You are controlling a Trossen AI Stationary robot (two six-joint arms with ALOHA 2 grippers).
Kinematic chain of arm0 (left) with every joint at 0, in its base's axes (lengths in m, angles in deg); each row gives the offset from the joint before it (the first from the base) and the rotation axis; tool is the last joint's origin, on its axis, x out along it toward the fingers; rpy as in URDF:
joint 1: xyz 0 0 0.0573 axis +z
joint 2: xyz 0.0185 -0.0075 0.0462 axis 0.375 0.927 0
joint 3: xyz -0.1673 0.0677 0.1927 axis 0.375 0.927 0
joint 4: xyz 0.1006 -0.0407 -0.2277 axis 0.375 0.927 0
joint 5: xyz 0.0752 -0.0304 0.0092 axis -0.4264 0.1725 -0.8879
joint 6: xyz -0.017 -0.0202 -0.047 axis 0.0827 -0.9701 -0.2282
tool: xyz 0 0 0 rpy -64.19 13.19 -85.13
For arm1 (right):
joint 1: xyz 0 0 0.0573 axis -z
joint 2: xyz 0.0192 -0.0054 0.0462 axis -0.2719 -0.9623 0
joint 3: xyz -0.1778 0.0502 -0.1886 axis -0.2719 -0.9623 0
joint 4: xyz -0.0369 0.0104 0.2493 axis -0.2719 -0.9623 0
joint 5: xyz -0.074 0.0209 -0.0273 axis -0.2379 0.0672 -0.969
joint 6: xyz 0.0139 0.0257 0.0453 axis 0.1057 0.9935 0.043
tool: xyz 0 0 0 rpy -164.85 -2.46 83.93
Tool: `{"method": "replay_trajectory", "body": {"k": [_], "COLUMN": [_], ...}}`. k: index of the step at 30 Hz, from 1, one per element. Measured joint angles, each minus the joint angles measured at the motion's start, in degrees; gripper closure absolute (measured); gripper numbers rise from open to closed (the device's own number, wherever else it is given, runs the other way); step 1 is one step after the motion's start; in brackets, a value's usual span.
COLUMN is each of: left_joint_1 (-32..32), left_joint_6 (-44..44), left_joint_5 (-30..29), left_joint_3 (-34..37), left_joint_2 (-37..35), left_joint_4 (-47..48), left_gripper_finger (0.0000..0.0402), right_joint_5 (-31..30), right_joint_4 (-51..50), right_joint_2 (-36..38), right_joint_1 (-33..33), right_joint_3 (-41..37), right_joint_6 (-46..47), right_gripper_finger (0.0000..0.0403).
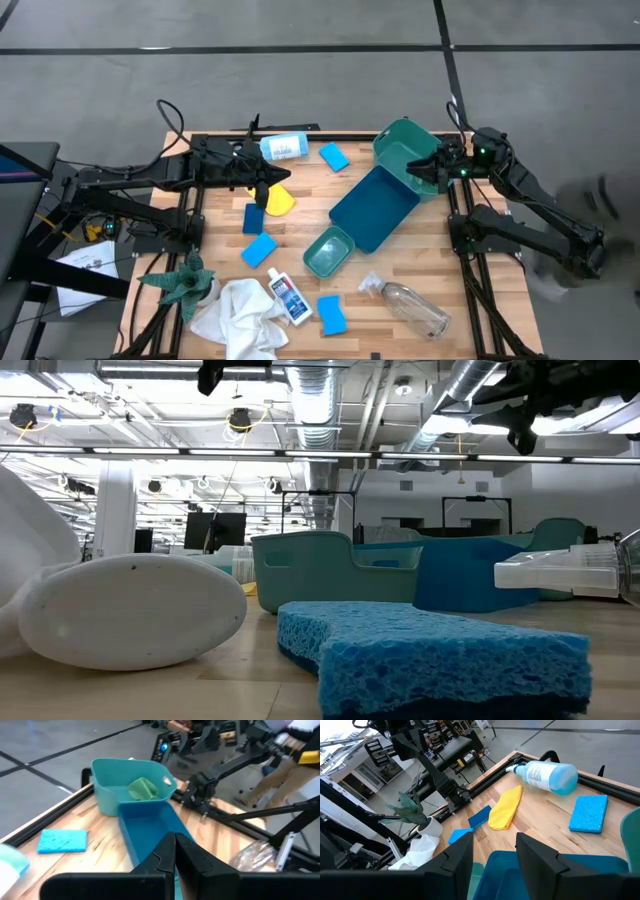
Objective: Pick & Place Kitchen Items
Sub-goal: Put the yellow microfiber cloth into the top green bin
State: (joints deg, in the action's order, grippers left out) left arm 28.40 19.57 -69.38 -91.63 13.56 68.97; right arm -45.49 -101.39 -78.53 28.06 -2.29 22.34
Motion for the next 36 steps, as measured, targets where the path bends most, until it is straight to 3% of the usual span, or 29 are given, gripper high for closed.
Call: {"method": "replay_trajectory", "body": {"k": [11, 15, 20, 26, 29, 36], "left_joint_1": [0.0, 0.0, 0.0, 0.2, 1.2, 4.0], "left_joint_6": [0.0, -2.4, -4.8, -9.0, -13.2, -17.7], "left_joint_5": [-1.7, -1.5, -0.7, -6.8, -9.8, -10.0], "left_joint_3": [0.0, 0.0, 0.0, 0.0, 0.0, 0.0], "left_joint_2": [0.7, 3.4, 9.0, 16.1, 19.7, 28.0], "left_joint_4": [6.7, 10.3, 13.6, 22.9, 26.8, 26.7], "left_gripper_finger": [0.0388, 0.0340, 0.0245, 0.0155, 0.0139, 0.0141], "right_joint_5": [0.0, 0.0, -0.1, -0.2, -0.2, -0.2], "right_joint_4": [0.1, 0.2, 0.2, 0.1, 0.2, 0.2], "right_joint_2": [0.0, 0.0, 0.0, 0.0, 0.0, 0.0], "right_joint_1": [0.0, 0.0, 0.0, 0.0, 0.0, 0.1], "right_joint_3": [0.0, 0.0, 0.0, 0.0, 0.0, 0.0], "right_joint_6": [0.1, 0.2, 0.6, 0.9, 1.2, 1.1], "right_gripper_finger": [0.0262, 0.0262, 0.0262, 0.0262, 0.0262, 0.0262]}}
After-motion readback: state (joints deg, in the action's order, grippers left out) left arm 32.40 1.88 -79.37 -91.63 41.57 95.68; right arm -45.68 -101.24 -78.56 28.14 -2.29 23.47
